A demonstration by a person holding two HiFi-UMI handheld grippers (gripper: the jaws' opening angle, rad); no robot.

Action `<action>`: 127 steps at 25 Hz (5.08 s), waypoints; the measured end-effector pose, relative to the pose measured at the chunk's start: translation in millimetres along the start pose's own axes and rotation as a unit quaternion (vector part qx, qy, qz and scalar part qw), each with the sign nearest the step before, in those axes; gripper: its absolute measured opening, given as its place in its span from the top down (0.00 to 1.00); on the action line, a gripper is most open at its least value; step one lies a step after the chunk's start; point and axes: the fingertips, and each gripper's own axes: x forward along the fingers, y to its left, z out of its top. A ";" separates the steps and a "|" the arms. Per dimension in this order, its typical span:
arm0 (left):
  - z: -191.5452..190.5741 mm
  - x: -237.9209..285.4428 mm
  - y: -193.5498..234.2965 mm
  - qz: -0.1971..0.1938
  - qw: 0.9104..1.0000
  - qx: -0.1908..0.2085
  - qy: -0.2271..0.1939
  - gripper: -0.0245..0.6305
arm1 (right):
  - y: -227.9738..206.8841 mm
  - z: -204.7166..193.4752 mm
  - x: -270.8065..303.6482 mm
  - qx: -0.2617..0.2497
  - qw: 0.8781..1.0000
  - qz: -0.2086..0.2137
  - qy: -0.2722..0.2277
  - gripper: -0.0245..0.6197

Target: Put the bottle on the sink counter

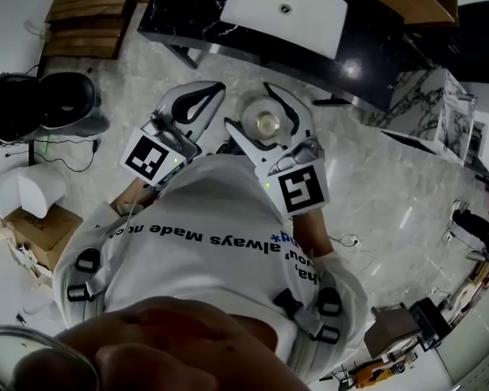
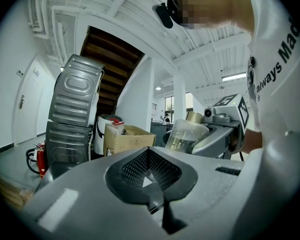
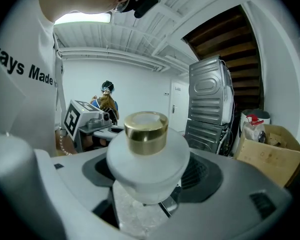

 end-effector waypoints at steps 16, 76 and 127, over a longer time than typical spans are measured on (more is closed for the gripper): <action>11.6 108.1 41.0 0.033 0.999 -0.008 0.009 0.96 | -112.9 -10.7 16.1 0.009 1.000 0.018 -0.012 0.44; 28.8 95.8 370.4 0.033 0.999 -0.034 -0.002 0.96 | -183.9 79.7 338.0 -0.017 0.999 0.040 0.024 0.44; -139.9 240.5 486.6 0.027 0.991 -0.060 0.114 0.96 | -316.6 -86.6 497.0 -0.017 0.994 0.074 0.078 0.44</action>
